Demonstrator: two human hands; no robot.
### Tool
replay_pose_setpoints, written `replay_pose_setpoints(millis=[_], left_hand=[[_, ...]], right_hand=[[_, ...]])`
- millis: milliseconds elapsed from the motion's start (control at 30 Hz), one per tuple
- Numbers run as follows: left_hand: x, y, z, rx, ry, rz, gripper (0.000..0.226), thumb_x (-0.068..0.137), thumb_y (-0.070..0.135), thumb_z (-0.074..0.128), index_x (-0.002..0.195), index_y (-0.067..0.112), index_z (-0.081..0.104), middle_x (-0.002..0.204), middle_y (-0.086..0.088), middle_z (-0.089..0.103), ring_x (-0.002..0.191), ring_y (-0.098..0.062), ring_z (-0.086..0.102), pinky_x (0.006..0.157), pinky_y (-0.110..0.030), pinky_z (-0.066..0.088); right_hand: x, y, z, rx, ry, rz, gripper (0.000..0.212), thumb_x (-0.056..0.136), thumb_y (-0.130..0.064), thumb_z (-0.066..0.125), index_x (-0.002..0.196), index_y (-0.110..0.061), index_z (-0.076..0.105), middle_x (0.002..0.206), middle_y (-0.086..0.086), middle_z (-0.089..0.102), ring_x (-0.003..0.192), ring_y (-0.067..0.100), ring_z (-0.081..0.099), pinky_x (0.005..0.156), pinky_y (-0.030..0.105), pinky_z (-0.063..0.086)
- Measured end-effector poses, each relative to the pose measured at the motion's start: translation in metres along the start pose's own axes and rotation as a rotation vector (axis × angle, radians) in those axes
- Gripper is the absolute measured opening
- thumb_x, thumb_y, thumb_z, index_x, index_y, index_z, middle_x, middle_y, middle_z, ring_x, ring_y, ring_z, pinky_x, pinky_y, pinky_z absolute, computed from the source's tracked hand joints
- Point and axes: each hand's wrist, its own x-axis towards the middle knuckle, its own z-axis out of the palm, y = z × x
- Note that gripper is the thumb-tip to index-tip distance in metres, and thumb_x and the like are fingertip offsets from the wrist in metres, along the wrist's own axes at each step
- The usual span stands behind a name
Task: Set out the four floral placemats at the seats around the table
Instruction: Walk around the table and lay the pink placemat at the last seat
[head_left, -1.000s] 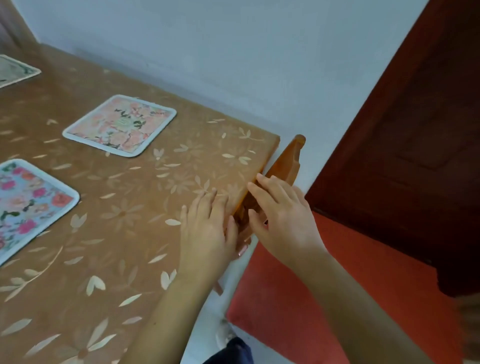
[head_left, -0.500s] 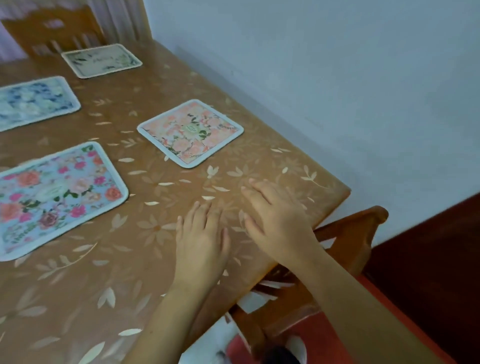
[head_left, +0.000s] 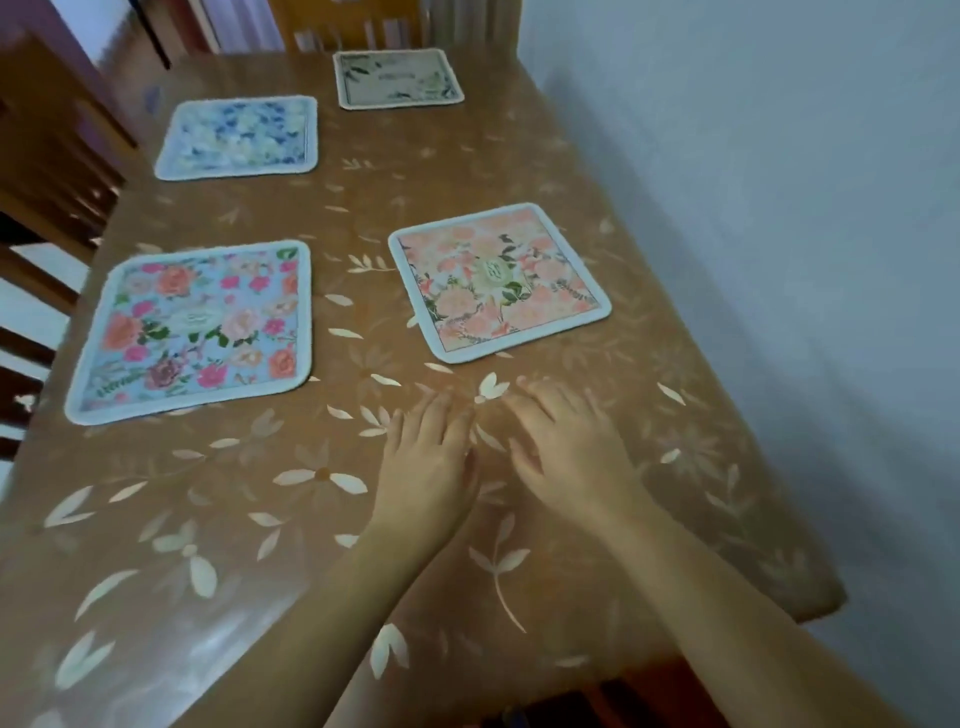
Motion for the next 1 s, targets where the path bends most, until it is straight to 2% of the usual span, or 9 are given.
replay_pose_setpoints(millis=[100, 233, 300, 400, 533, 600, 767, 867, 1000], left_hand=[[0.025, -0.004, 0.029, 0.026, 0.009, -0.022, 0.048, 0.069, 0.004, 0.073, 0.115, 0.001, 0.058, 0.119, -0.023, 0.058, 0.113, -0.04, 0.052, 0.092, -0.061, 0.037], [0.054, -0.018, 0.068, 0.012, 0.004, -0.088, 0.044, 0.078, 0.005, 0.066, 0.12, 0.0, 0.053, 0.127, -0.025, 0.053, 0.121, -0.041, 0.045, 0.098, -0.06, 0.031], [0.067, -0.025, 0.085, 0.009, -0.014, -0.133, 0.042, 0.084, 0.01, 0.059, 0.124, 0.003, 0.05, 0.135, -0.022, 0.046, 0.128, -0.038, 0.037, 0.103, -0.058, 0.025], [0.085, -0.035, 0.105, 0.023, -0.013, -0.157, 0.041, 0.085, 0.01, 0.056, 0.125, 0.005, 0.049, 0.139, -0.019, 0.042, 0.131, -0.037, 0.032, 0.105, -0.056, 0.021], [0.107, -0.041, 0.123, 0.017, -0.004, -0.15, 0.04, 0.085, 0.012, 0.059, 0.123, 0.0, 0.051, 0.135, -0.023, 0.045, 0.128, -0.04, 0.036, 0.103, -0.059, 0.022], [0.115, -0.044, 0.131, 0.01, 0.007, -0.148, 0.04, 0.086, 0.013, 0.059, 0.123, 0.0, 0.05, 0.135, -0.022, 0.046, 0.128, -0.04, 0.036, 0.103, -0.06, 0.022], [0.125, -0.055, 0.148, -0.036, -0.023, -0.109, 0.041, 0.091, 0.018, 0.051, 0.13, 0.006, 0.044, 0.142, -0.015, 0.038, 0.135, -0.029, 0.026, 0.109, -0.047, 0.015], [0.13, -0.061, 0.154, -0.041, -0.018, -0.083, 0.038, 0.088, 0.016, 0.056, 0.124, 0.006, 0.05, 0.137, -0.017, 0.045, 0.131, -0.032, 0.033, 0.105, -0.05, 0.024], [0.141, -0.067, 0.156, -0.061, 0.042, -0.08, 0.034, 0.081, 0.012, 0.065, 0.113, 0.003, 0.059, 0.126, -0.018, 0.055, 0.117, -0.037, 0.048, 0.096, -0.048, 0.037]], right_hand=[[0.022, 0.034, 0.02, 0.006, -0.031, -0.058, 0.039, 0.077, -0.011, 0.065, 0.116, -0.008, 0.059, 0.121, 0.013, 0.06, 0.114, 0.033, 0.052, 0.096, 0.052, 0.038], [0.05, 0.07, 0.058, 0.001, -0.206, -0.051, 0.045, 0.089, -0.022, 0.05, 0.133, -0.018, 0.041, 0.145, 0.003, 0.037, 0.134, 0.023, 0.027, 0.109, 0.047, 0.019], [0.062, 0.083, 0.076, 0.01, -0.241, -0.061, 0.047, 0.089, -0.024, 0.05, 0.135, -0.019, 0.038, 0.146, 0.002, 0.035, 0.135, 0.022, 0.025, 0.11, 0.046, 0.019], [0.082, 0.097, 0.096, 0.023, -0.219, -0.065, 0.047, 0.087, -0.023, 0.053, 0.133, -0.016, 0.041, 0.142, 0.005, 0.041, 0.132, 0.024, 0.029, 0.107, 0.048, 0.025], [0.103, 0.115, 0.112, 0.036, -0.188, -0.067, 0.047, 0.087, -0.024, 0.054, 0.132, -0.015, 0.043, 0.142, 0.006, 0.041, 0.132, 0.025, 0.031, 0.109, 0.049, 0.02], [0.112, 0.123, 0.119, 0.038, -0.175, -0.081, 0.046, 0.088, -0.024, 0.054, 0.132, -0.014, 0.044, 0.141, 0.007, 0.042, 0.132, 0.025, 0.032, 0.108, 0.048, 0.022], [0.132, 0.138, 0.135, 0.053, -0.149, -0.097, 0.043, 0.088, -0.026, 0.054, 0.129, -0.015, 0.046, 0.14, 0.006, 0.043, 0.132, 0.025, 0.03, 0.107, 0.045, 0.021], [0.141, 0.143, 0.146, 0.081, -0.165, -0.117, 0.044, 0.088, -0.026, 0.055, 0.129, -0.014, 0.046, 0.14, 0.006, 0.043, 0.133, 0.025, 0.029, 0.107, 0.046, 0.02], [0.152, 0.148, 0.154, 0.111, -0.129, -0.162, 0.04, 0.085, -0.024, 0.06, 0.123, -0.012, 0.053, 0.135, 0.008, 0.048, 0.13, 0.026, 0.034, 0.105, 0.046, 0.026]])
